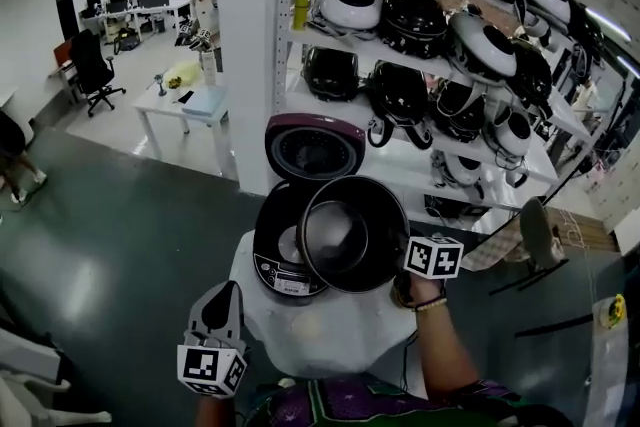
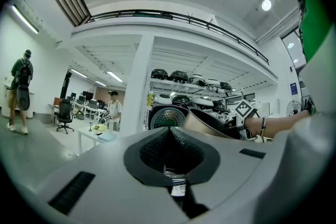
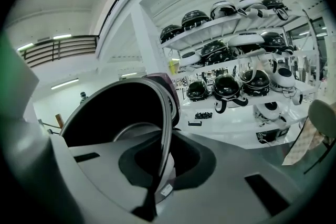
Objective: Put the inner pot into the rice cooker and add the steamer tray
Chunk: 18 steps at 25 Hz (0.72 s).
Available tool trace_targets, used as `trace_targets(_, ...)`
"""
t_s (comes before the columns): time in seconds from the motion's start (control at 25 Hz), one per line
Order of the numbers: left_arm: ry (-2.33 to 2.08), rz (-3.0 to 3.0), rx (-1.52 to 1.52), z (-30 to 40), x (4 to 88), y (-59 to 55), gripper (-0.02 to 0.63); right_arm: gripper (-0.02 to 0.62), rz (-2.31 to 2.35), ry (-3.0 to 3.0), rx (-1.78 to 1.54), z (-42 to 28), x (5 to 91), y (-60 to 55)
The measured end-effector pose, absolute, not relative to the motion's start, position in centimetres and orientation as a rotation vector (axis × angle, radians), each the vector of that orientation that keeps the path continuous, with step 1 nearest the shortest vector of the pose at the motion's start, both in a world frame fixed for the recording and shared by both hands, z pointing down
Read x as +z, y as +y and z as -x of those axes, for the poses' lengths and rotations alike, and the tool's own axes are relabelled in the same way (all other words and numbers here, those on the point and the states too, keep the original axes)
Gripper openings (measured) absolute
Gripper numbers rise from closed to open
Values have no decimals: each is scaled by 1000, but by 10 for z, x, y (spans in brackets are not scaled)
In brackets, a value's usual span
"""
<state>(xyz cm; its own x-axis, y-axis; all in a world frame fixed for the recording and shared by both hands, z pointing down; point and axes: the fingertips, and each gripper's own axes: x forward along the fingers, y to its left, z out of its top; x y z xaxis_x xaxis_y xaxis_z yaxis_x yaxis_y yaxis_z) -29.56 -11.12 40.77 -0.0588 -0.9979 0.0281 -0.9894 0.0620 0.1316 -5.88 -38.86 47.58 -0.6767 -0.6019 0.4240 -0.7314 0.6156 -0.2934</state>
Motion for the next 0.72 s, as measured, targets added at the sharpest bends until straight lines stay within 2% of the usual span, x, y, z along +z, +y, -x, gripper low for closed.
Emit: trace_targets(0.72, -2387, -1825, -48, 300, 416, -107, 21, 20, -928, -2549, 721, 126, 527, -448)
